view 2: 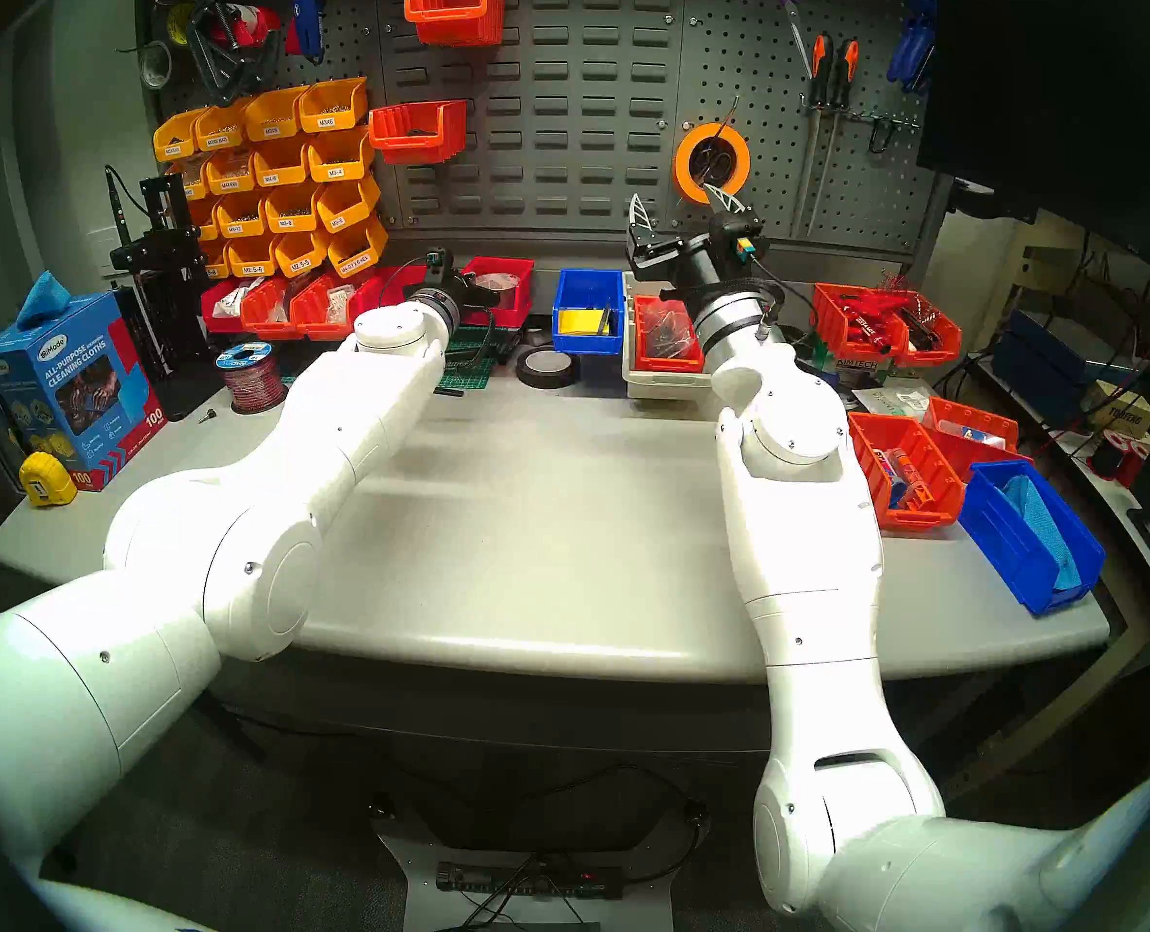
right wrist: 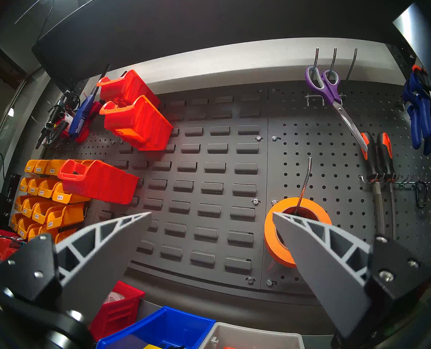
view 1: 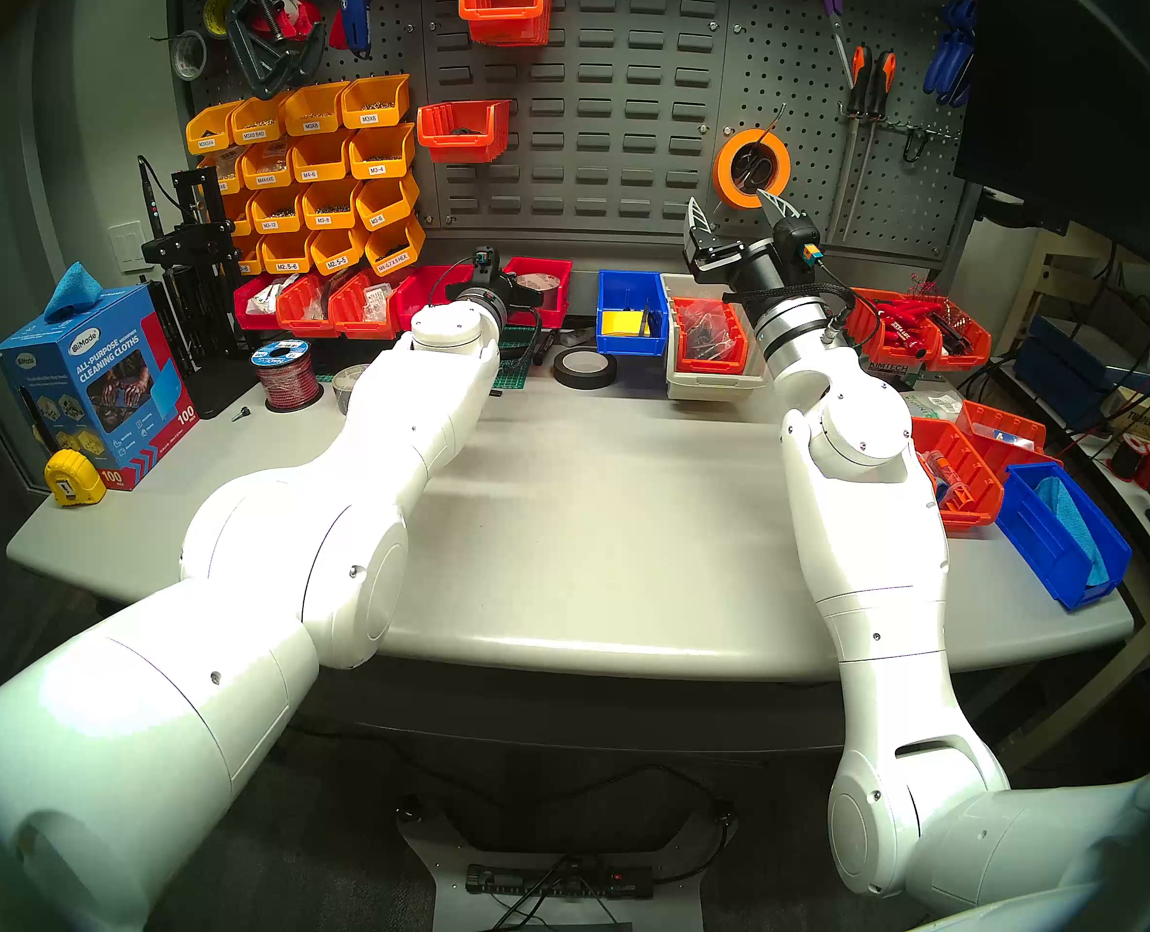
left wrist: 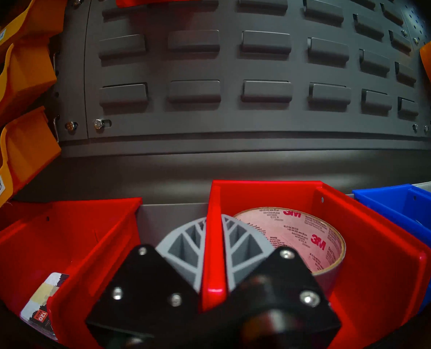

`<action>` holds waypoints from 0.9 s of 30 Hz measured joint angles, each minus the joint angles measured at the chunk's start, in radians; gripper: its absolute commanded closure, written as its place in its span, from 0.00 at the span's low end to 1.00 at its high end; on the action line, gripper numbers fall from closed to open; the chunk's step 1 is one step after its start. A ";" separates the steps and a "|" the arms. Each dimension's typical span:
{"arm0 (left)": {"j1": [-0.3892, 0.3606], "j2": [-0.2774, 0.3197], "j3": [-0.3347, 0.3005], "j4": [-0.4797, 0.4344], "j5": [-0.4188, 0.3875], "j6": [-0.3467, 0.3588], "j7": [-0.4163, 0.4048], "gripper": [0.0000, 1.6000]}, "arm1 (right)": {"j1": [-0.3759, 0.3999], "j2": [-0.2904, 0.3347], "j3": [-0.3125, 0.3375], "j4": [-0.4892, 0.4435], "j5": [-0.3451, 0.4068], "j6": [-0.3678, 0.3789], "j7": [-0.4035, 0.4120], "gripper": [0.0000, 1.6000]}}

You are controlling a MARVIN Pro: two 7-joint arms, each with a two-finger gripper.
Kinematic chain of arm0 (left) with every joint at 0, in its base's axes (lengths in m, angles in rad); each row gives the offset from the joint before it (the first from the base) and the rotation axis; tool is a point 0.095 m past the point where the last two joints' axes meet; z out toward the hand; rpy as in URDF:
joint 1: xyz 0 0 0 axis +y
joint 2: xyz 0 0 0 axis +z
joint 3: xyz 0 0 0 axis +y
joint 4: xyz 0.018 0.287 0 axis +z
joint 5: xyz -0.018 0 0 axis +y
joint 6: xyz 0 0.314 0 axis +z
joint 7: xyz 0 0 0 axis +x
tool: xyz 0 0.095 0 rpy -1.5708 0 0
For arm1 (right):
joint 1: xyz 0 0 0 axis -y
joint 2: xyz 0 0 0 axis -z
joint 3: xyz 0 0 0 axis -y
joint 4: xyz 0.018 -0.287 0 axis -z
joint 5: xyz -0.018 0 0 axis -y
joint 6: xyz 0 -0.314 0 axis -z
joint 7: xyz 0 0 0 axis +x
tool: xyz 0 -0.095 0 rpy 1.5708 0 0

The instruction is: Hang all the unorganized tool boxes onto the wall

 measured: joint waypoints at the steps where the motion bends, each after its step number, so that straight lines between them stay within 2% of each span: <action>1: -0.008 -0.003 0.000 0.012 0.002 0.000 0.002 1.00 | 0.000 0.000 0.000 0.000 0.000 0.000 0.000 0.00; 15: -0.101 -0.043 -0.029 0.161 -0.001 -0.007 0.039 1.00 | 0.000 0.000 0.000 0.000 0.000 0.000 0.000 0.00; 27: -0.155 -0.060 -0.055 0.245 -0.025 -0.001 0.057 1.00 | 0.000 0.000 0.000 0.000 0.000 0.000 0.000 0.00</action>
